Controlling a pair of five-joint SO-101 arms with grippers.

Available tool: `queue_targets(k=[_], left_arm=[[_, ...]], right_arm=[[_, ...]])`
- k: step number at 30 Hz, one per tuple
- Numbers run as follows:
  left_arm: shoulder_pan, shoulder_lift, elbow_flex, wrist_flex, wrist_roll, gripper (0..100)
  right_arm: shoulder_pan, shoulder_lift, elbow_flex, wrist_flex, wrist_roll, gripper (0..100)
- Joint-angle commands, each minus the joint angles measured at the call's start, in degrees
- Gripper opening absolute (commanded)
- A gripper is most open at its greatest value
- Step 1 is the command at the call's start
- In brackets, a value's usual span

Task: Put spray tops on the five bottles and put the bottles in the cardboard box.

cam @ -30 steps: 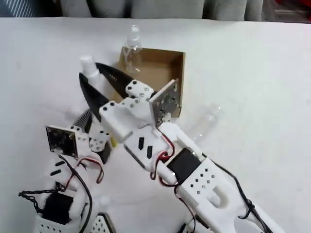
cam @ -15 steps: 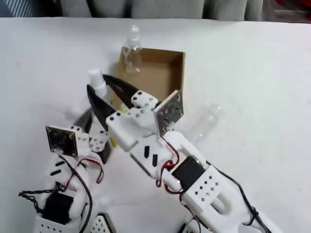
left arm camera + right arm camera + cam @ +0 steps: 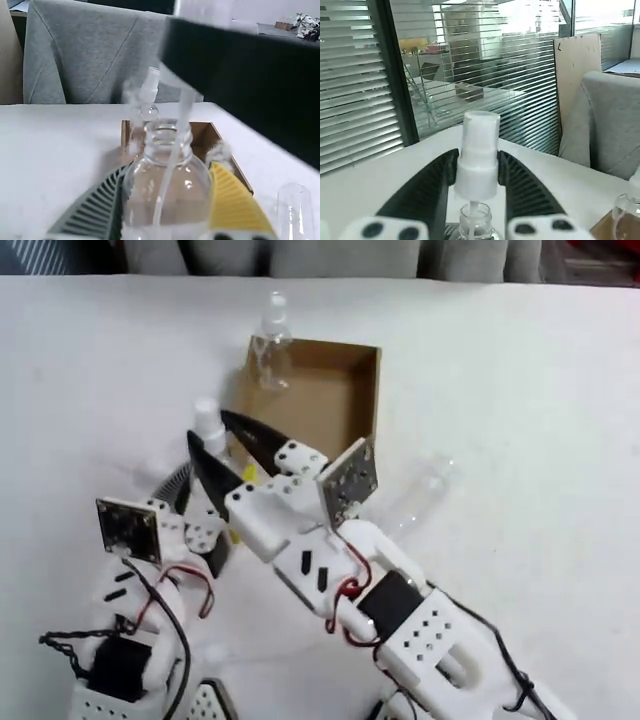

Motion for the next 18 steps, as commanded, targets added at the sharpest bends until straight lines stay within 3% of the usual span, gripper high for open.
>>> queue_targets(k=[1, 18], left_arm=[[-0.2, -0.6, -3.3, -1.6, 0.8, 2], [-0.1, -0.6, -2.3, -1.6, 0.6, 2]], right_arm=[[-0.2, -1.0, -0.3, 0.2, -0.4, 2.0], [-2.2, -1.0, -0.4, 5.0, 0.2, 3.1]])
